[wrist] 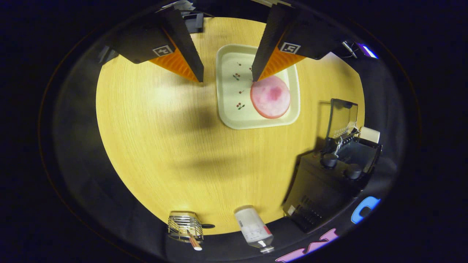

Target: Open the toaster oven, put the food inside, and close the toaster oven door.

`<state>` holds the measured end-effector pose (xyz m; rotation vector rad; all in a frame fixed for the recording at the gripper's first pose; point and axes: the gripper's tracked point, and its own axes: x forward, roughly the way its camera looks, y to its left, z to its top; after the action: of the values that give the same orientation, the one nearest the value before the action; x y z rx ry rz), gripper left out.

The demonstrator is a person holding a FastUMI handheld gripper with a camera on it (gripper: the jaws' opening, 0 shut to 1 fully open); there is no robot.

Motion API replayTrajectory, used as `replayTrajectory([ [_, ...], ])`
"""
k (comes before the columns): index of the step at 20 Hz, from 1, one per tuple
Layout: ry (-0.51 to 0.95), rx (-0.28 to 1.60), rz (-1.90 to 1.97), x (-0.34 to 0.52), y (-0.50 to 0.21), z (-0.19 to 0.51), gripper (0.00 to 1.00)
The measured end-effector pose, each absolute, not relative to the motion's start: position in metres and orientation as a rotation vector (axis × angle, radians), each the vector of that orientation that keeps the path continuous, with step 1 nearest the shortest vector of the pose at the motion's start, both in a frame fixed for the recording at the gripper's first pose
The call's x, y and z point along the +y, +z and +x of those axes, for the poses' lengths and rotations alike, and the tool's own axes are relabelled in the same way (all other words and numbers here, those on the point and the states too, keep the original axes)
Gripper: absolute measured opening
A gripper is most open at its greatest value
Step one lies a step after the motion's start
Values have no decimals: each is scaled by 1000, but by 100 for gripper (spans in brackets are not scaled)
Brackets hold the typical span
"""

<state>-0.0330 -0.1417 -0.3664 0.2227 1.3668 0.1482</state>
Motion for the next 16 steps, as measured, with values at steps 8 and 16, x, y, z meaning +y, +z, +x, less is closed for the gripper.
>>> replayTrajectory([
  [8,145,1460,73,-147,-390,-32,37],
  [16,280,1406,138,-143,-388,-27,8],
])
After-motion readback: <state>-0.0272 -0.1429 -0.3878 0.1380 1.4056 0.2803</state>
